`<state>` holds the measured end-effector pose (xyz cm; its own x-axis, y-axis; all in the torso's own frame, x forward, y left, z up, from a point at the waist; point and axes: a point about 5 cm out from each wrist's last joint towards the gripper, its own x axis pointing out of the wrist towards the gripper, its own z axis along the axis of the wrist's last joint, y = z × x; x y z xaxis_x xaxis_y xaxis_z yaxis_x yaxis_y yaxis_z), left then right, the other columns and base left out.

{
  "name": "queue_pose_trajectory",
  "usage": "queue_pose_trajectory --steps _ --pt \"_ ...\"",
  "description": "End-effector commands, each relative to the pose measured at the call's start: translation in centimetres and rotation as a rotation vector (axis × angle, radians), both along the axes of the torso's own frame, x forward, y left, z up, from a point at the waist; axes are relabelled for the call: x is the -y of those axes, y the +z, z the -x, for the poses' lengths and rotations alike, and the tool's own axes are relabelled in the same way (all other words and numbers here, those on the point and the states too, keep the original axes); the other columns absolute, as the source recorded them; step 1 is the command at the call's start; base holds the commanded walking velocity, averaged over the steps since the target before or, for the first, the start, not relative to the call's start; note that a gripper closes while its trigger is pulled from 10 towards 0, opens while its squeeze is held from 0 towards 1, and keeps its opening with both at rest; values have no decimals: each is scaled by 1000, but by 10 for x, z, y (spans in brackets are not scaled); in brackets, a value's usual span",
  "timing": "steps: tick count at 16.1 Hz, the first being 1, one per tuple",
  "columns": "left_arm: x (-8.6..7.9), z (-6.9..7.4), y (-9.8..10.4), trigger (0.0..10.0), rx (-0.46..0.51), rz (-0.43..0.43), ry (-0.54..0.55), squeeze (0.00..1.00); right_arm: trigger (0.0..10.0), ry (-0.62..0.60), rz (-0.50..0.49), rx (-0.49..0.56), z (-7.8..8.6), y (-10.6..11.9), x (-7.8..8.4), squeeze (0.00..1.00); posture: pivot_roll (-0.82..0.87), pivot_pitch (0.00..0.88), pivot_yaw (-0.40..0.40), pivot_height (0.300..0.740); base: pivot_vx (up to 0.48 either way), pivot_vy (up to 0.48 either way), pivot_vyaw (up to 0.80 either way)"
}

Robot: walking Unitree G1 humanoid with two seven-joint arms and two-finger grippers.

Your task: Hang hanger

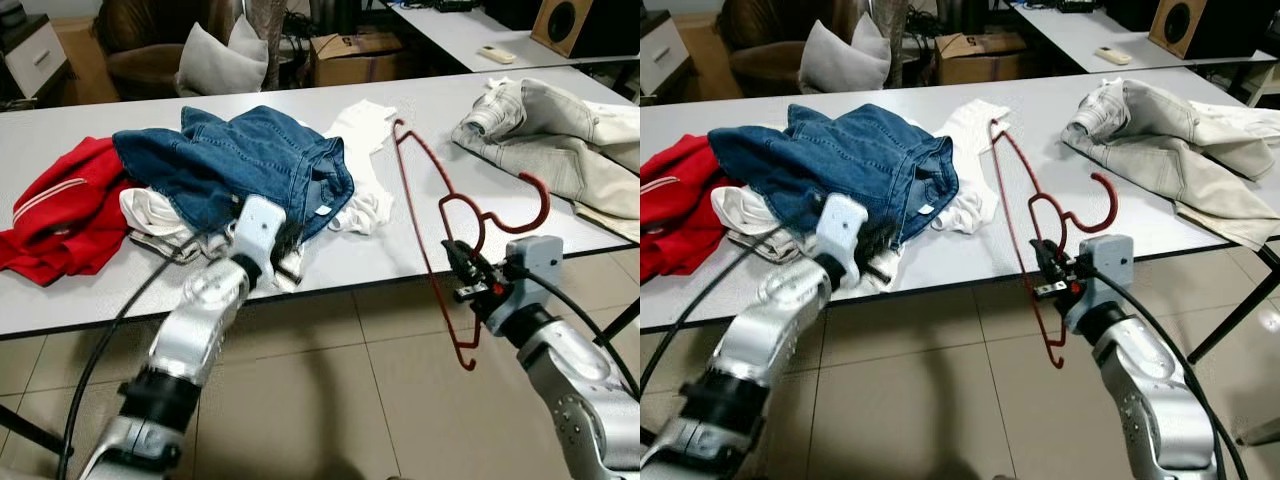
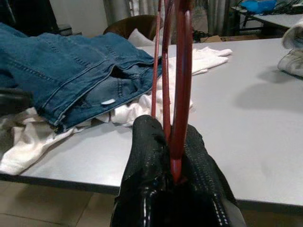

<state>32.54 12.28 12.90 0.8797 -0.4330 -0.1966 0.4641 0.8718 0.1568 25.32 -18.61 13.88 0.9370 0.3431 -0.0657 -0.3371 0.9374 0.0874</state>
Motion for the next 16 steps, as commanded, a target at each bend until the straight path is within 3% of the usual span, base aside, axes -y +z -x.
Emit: queue_pose_trajectory --steps 1,4,7,15,16 --pt "-2 2 -4 10000 -30 -29 58 1000 10000 10 10 3 -1 2 -4 0 -211 0 35 740 0 0 0" --pt "3 7 -10 10000 -65 3 41 1000 10000 16 18 2 -2 2 -5 0 -208 0 31 740 0 0 0" --pt "12 12 -15 10000 -91 -33 29 1000 10000 20 22 1 -1 1 -8 0 -217 0 33 740 0 0 0" --pt "26 -11 -24 10000 -134 -32 133 1000 10000 -16 26 8 4 3 -6 0 -248 0 58 740 0 0 0" --pt "25 -16 -25 10000 -128 -42 176 784 10000 -21 24 10 4 3 -6 0 -256 0 68 740 0 0 0"
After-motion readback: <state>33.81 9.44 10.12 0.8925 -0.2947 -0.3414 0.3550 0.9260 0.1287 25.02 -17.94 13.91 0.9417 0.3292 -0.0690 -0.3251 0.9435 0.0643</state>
